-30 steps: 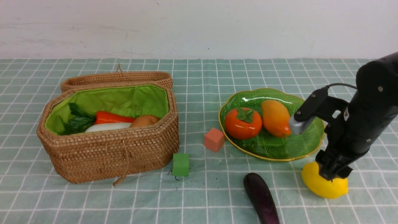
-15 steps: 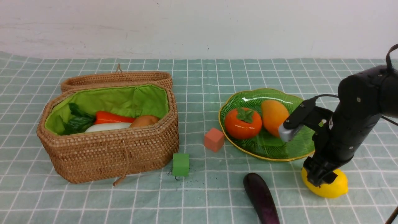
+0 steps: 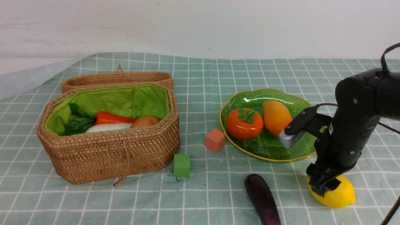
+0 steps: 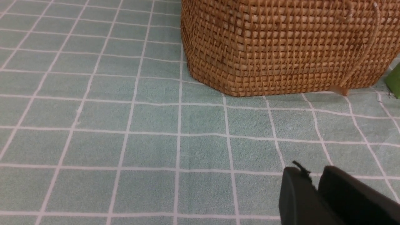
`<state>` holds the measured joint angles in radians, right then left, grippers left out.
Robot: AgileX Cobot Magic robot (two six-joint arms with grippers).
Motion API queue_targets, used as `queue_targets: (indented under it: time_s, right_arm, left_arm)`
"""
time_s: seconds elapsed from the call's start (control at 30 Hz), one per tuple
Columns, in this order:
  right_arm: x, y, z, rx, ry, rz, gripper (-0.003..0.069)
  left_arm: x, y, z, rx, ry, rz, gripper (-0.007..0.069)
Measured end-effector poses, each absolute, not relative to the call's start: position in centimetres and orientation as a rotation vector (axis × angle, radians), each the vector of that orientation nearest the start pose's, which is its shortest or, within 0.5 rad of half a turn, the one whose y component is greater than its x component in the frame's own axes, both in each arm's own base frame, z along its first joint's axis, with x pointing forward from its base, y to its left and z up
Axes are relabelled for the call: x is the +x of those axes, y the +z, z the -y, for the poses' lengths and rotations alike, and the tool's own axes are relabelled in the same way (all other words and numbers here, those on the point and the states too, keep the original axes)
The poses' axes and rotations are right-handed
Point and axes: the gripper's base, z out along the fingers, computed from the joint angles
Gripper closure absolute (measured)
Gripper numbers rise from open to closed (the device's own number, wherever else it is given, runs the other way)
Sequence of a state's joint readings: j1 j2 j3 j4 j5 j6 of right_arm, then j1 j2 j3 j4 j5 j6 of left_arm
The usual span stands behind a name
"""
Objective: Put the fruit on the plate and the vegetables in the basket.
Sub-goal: Use the right arm to grab a lemon and put it into the right plate
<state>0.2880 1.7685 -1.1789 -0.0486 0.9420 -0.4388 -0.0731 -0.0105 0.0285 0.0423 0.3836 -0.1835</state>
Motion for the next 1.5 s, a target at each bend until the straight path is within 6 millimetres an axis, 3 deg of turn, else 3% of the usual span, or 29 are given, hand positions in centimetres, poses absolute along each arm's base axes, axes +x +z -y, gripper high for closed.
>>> queue_targets:
  time_s: [0.4,0.57,0.73,0.83,0.9,1.1,1.2,1.37,1.5]
  right_arm:
    - [32.4,22.1,-9.3,-1.019,-0.063,-2.741,0.0138]
    - [35.2,25.3,-9.9,-0.766,-0.037,-2.577,0.0141]
    - [37.5,27.1,-9.1,-0.525,0.0,-2.444,0.0141]
    - [38.9,26.8,-8.1,-0.364,0.029,-2.4,0.0141]
    - [39.9,25.3,-7.3,-0.268,0.045,-2.414,0.0141]
    - [40.8,22.6,-7.3,-0.201,0.064,-2.478,0.0141]
    - [40.8,22.5,-7.3,-0.196,0.065,-2.481,0.0137]
    - [40.4,23.6,-7.2,-0.186,0.069,-2.474,-0.0001]
    - [39.2,25.3,-7.0,-0.185,0.065,-2.495,-0.0015]
  left_arm:
    - [5.2,17.0,0.2,-0.078,-0.134,-1.885,0.0508]
    - [5.2,17.0,0.2,-0.078,-0.134,-1.886,0.0501]
    - [5.2,17.0,0.2,-0.078,-0.134,-1.885,0.0496]
    - [5.2,17.0,0.2,-0.078,-0.134,-1.885,0.0494]
    - [5.2,17.0,0.2,-0.078,-0.134,-1.885,0.0491]
    - [5.2,17.0,0.2,-0.078,-0.134,-1.885,0.0483]
    - [5.2,17.0,0.2,-0.078,-0.134,-1.885,0.0481]
    - [5.2,17.0,0.2,-0.078,-0.134,-1.885,0.0477]
    - [5.2,17.0,0.2,-0.078,-0.134,-1.885,0.0473]
